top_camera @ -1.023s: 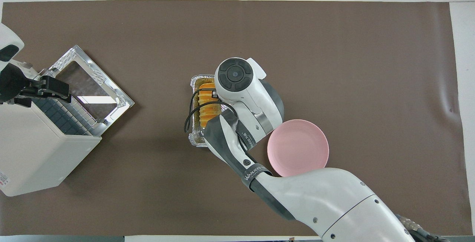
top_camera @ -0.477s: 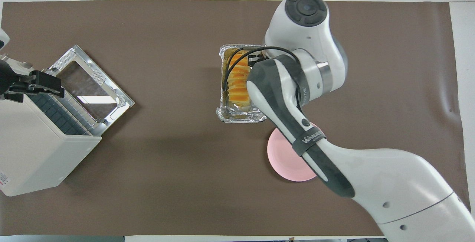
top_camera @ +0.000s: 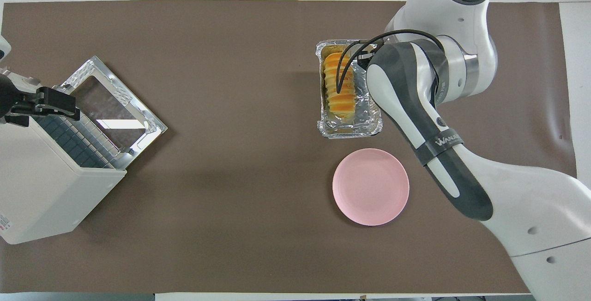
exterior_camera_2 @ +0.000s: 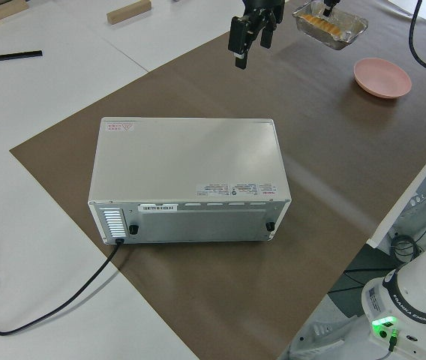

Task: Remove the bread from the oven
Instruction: 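Slide the foil tray farther from the robot with the right gripper, then grasp the orange bread inside the foil tray with the right gripper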

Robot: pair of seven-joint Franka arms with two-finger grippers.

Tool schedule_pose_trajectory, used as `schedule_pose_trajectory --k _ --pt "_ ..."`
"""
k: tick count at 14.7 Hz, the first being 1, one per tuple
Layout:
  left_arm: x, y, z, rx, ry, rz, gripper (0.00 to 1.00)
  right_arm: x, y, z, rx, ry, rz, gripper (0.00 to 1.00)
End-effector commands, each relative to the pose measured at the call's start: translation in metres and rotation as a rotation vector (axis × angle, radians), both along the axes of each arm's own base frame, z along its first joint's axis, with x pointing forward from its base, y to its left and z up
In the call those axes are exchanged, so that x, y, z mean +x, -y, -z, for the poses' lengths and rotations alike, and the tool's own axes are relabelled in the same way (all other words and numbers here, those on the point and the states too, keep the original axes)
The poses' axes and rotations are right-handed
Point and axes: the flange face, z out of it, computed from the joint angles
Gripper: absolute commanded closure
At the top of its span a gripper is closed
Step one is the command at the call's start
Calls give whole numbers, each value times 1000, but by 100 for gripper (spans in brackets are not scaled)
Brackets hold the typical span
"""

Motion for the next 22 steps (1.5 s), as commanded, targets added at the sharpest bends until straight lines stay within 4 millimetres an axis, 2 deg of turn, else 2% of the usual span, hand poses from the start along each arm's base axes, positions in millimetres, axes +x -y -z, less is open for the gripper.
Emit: schedule_pose_trajectory --k 1,5,8,9,10,11,17,21,22 --pt "-3 0 1 -11 10 8 0 1 28 27 12 19 -17 100" --pt "-3 0 -1 -11 10 8 0 -1 55 57 4 66 -21 100" --pt "-3 2 -1 -11 10 11 0 -1 51 56 3 63 -29 100" --pt "-3 -1 -1 -11 11 7 0 -1 51 55 -1 62 -32 94" --pt "-3 0 -1 -11 11 8 0 -2 51 55 -3 54 -35 10" --pt "-3 -1 -1 -11 11 7 0 -3 51 50 -5 41 -41 0" --pt "-2 -2 -2 -11 17 5 0 -7 36 5 -15 -36 -68 0" --pt "-2 -3 -3 -11 20 4 0 -13 -8 5 -61 -31 -25 0" --pt "-2 -3 -2 -11 19 4 0 -15 -13 7 -74 -28 -18 0"
